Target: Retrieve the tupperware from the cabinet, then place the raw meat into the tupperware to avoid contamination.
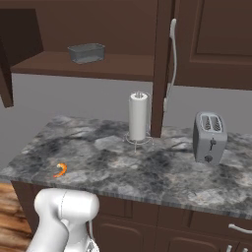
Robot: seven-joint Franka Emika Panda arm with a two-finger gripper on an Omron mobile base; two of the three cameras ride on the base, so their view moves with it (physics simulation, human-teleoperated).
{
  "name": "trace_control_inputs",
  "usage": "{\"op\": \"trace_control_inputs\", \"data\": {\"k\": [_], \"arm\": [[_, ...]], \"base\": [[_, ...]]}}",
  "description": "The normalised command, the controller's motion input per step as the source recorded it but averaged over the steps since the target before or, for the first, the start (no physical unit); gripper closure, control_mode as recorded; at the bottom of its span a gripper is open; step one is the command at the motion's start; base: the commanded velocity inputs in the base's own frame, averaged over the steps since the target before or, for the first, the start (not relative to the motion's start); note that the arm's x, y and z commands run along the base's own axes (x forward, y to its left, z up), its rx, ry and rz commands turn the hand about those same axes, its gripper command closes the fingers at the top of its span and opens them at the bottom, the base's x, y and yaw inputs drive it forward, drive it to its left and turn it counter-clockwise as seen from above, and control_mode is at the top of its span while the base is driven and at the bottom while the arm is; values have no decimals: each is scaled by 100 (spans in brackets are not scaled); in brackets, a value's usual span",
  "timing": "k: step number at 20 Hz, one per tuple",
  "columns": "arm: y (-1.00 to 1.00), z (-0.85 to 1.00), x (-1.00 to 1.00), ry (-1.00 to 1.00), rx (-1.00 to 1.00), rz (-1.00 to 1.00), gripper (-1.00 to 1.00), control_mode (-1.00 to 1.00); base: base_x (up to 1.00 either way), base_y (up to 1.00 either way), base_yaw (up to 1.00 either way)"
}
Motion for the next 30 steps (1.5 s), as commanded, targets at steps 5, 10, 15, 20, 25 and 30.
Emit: {"op": "trace_control_inputs", "data": {"k": [5,10,15,20,25,30], "arm": [[-57,19,-60,13,12,0,-100,-100],[-66,7,-46,19,11,0,-100,-100],[-79,4,-10,22,16,0,-100,-100],[-73,6,6,23,18,2,-100,-100],[-41,0,31,7,12,17,-100,-100],[-29,-15,47,1,9,23,-100,-100]], "base": [[0,0,0],[0,0,0],[0,0,0],[0,0,0],[0,0,0],[0,0,0]]}}
